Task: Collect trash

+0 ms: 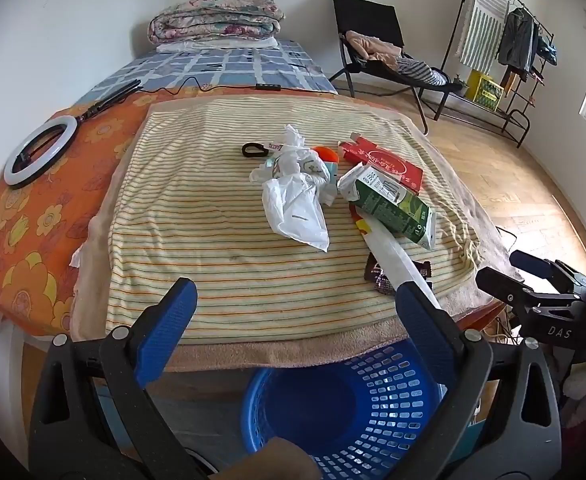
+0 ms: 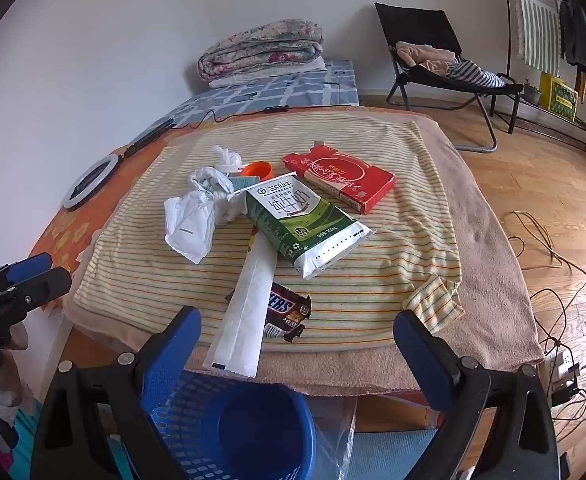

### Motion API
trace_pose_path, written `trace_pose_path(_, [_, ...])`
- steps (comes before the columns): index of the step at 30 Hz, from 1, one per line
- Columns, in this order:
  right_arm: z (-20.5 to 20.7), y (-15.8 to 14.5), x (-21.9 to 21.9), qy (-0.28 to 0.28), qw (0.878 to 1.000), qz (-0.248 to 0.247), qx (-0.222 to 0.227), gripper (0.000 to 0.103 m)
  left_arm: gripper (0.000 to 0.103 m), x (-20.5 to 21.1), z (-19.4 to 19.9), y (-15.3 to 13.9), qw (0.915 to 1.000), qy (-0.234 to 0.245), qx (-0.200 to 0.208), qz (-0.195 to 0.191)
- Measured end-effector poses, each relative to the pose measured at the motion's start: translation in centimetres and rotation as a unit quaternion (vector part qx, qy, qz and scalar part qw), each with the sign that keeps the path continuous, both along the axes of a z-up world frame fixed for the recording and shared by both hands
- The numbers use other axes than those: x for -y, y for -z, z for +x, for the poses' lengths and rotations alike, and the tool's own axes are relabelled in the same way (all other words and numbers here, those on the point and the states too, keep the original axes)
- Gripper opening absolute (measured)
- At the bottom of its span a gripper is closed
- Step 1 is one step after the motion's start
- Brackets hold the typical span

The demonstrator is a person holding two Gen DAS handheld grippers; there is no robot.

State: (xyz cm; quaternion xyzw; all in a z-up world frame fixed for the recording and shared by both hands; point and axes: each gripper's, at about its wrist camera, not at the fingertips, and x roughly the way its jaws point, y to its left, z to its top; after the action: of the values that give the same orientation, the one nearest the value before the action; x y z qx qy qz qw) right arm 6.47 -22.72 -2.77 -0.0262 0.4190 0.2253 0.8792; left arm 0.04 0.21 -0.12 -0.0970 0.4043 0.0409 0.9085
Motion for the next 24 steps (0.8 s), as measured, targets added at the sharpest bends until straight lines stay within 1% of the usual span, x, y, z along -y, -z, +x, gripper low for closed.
trace_pose_path(3, [0.09,0.29,-0.31,-0.006,1.000,0.002,-0.012,0.098,0.101,-0.16,-0.27,-0.01,1.0000,-0.001,-0.002,-0.007])
trace_pose_path(4, [0.12,0.22,-0.19,-0.006,1.000,0.003,-0.012,0.098,0.101,0.15,-0.09,0.13,1.0000,0.000,0.000,0.003])
trace_pose_path(6, [0.10,0.36,-0.16,-0.007,1.000,0.005,-0.012,0.098,0.101,0.18,0.08,0.39,1.0000,0.000,-0.003,0.005])
trace_pose_path(10, [0.13,0.12,-0.34,-0.008,1.000,0.002,-0.011,0.098,0.101,0.27,0.05,0.88,1.0000,0.001,-0.003,0.005])
trace_pose_path(24, [0.09,0.26,-0.35,-0.004,1.000,0.005,-0.011,0.098,0.101,0.28,0.40,0.76,0.9999,0.000,-0.007,0.008])
